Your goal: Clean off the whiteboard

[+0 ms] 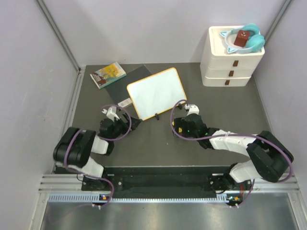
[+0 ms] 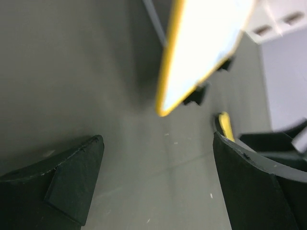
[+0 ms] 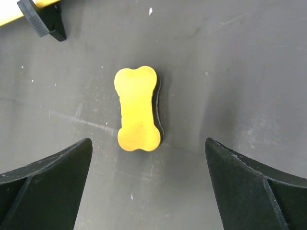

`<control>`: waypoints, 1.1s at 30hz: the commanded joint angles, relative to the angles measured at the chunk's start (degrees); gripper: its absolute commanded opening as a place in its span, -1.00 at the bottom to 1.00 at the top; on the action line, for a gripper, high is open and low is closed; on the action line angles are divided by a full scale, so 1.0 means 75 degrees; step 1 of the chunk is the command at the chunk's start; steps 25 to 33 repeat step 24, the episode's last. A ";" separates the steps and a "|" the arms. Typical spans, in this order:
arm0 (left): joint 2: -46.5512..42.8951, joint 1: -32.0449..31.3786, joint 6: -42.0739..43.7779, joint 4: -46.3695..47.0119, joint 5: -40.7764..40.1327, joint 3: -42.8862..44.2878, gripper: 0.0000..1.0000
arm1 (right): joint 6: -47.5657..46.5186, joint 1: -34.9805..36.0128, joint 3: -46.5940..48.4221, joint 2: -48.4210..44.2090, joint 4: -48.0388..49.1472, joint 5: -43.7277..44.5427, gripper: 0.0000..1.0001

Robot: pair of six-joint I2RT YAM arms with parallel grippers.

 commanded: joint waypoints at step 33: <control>-0.4023 -0.0051 0.2206 -0.9385 -0.3111 0.2828 0.98 | -0.1630 -0.3375 0.1075 -0.2231 -0.1756 0.0019 0.98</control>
